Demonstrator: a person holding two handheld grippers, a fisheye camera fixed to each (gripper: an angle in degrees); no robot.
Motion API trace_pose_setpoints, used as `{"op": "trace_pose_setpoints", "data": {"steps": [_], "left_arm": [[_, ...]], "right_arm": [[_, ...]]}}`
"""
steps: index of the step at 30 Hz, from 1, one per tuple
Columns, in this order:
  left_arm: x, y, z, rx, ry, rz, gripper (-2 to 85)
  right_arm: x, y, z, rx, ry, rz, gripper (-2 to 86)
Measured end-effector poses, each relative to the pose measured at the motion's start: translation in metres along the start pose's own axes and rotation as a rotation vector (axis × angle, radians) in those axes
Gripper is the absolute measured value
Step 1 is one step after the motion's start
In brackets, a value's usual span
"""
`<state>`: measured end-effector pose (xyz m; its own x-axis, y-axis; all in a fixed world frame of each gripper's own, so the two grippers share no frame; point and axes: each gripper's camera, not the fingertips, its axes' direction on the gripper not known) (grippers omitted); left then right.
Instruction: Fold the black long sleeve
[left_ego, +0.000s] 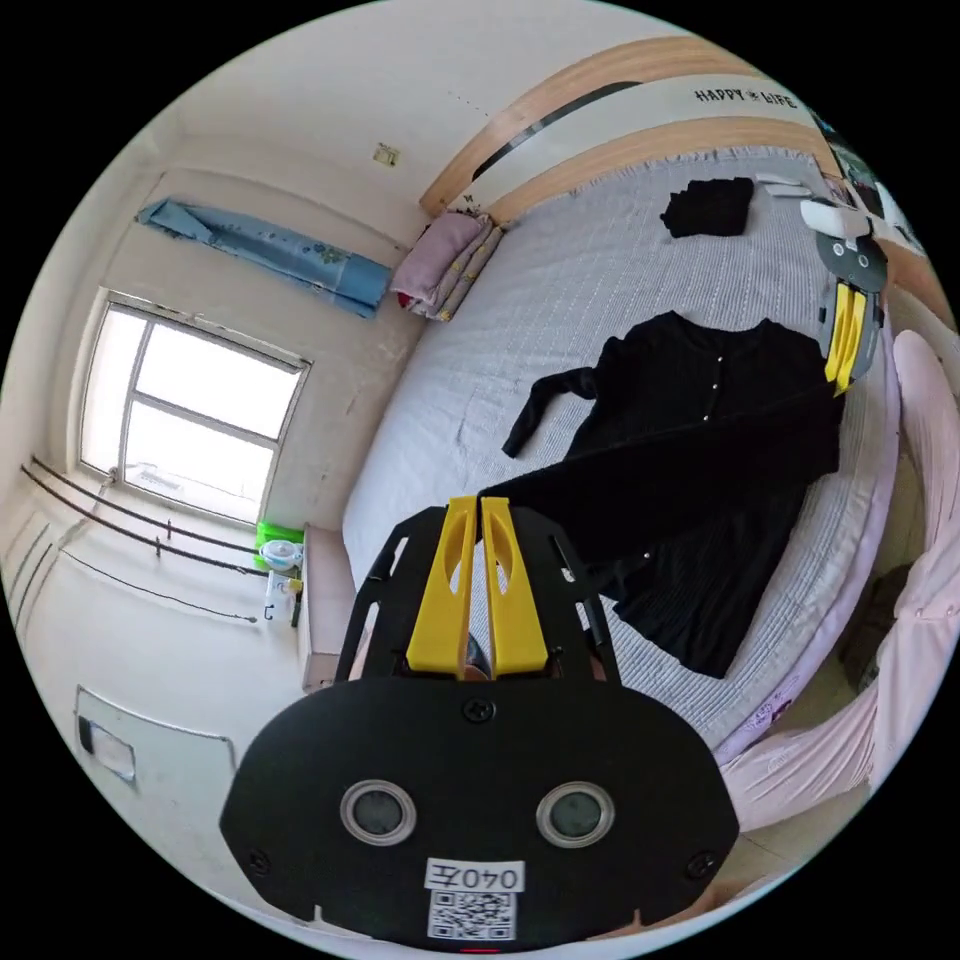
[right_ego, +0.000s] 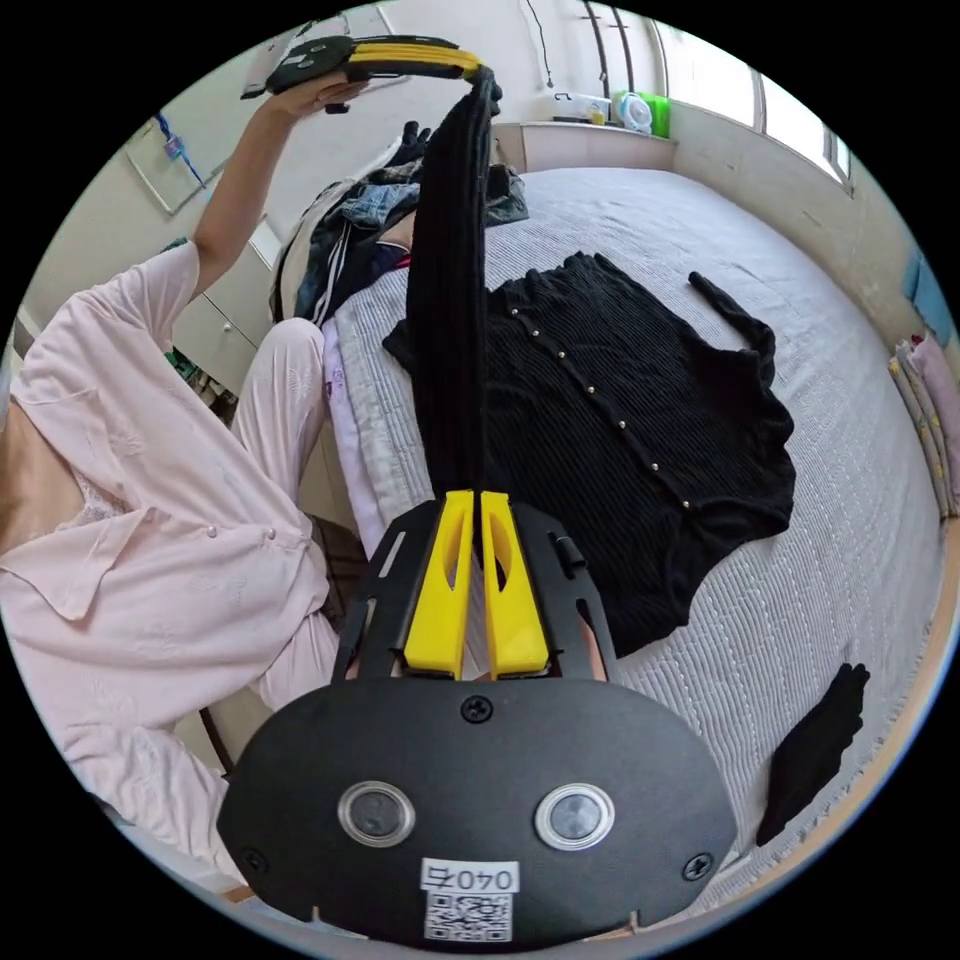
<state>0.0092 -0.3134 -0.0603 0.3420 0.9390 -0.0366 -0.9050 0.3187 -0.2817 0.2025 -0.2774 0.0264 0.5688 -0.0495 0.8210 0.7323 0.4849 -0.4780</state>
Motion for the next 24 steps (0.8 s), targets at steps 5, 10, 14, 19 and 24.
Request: {"op": "trace_pose_setpoints", "data": {"steps": [5,10,14,19,24], "left_arm": [[0.007,-0.087,0.154,-0.363,0.246,0.062,-0.9],[0.054,-0.117,0.279,-0.522,0.250,-0.007,-1.1],[0.042,-0.113,0.287,-0.383,0.113,-0.133,-1.2],[-0.025,-0.095,0.259,-0.189,0.243,-0.441,-0.9],[0.000,-0.097,0.231,-0.089,0.322,-0.266,-0.9]], "right_arm": [[0.072,-0.017,0.045,-0.157,-0.029,0.157,-0.9],[0.097,-0.012,0.071,-0.185,-0.102,0.241,-0.2],[0.085,-0.003,0.053,-0.194,-0.072,0.218,4.4],[0.069,-0.017,0.020,-0.147,0.141,0.222,5.4],[0.042,-0.059,0.013,-0.061,0.247,0.137,-0.5]]}}
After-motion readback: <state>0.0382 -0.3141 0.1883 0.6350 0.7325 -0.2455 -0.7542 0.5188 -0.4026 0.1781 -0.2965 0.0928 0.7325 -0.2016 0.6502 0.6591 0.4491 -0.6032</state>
